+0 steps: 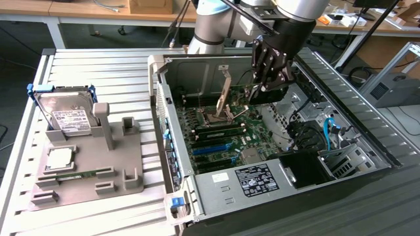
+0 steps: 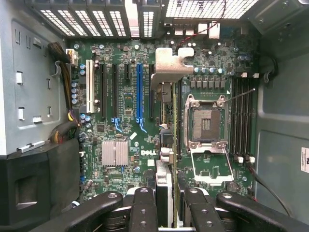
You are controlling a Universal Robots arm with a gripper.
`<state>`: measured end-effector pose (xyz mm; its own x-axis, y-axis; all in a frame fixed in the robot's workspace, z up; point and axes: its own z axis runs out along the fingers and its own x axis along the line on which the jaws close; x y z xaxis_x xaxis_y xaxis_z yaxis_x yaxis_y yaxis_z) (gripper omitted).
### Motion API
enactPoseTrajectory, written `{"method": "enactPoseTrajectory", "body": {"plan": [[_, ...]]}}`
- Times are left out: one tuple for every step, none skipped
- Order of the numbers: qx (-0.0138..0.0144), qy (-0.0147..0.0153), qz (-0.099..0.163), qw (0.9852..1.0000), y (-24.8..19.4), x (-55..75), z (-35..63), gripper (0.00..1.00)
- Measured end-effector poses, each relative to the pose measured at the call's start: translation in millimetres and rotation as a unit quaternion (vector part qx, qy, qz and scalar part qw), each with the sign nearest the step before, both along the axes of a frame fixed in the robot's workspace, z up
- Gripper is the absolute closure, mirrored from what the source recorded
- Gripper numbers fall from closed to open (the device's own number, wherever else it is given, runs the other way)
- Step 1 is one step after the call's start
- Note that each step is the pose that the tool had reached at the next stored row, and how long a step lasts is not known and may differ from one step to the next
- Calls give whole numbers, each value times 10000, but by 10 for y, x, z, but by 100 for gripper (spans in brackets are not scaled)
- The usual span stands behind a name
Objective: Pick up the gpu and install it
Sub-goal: 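Insert the gpu into the slot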
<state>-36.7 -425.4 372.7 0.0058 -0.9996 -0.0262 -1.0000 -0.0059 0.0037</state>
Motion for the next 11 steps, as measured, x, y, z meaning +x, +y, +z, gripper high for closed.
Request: {"method": "enactPoseTrajectory", "body": {"plan": [[0, 0, 0, 10000, 0, 0, -2, 73], [0, 0, 0, 10000, 0, 0, -5, 73], [0, 0, 0, 10000, 0, 0, -7, 73], [0, 0, 0, 10000, -1, 0, -9, 73], [0, 0, 0, 10000, -1, 0, -11, 73], [0, 0, 0, 10000, -1, 0, -13, 73], [0, 0, 0, 10000, -1, 0, -16, 73], [0, 0, 0, 10000, -1, 0, -19, 73], [0, 0, 0, 10000, -2, 0, -21, 73], [0, 0, 0, 10000, -2, 0, -24, 73], [0, 0, 0, 10000, -2, 0, -26, 73]]}}
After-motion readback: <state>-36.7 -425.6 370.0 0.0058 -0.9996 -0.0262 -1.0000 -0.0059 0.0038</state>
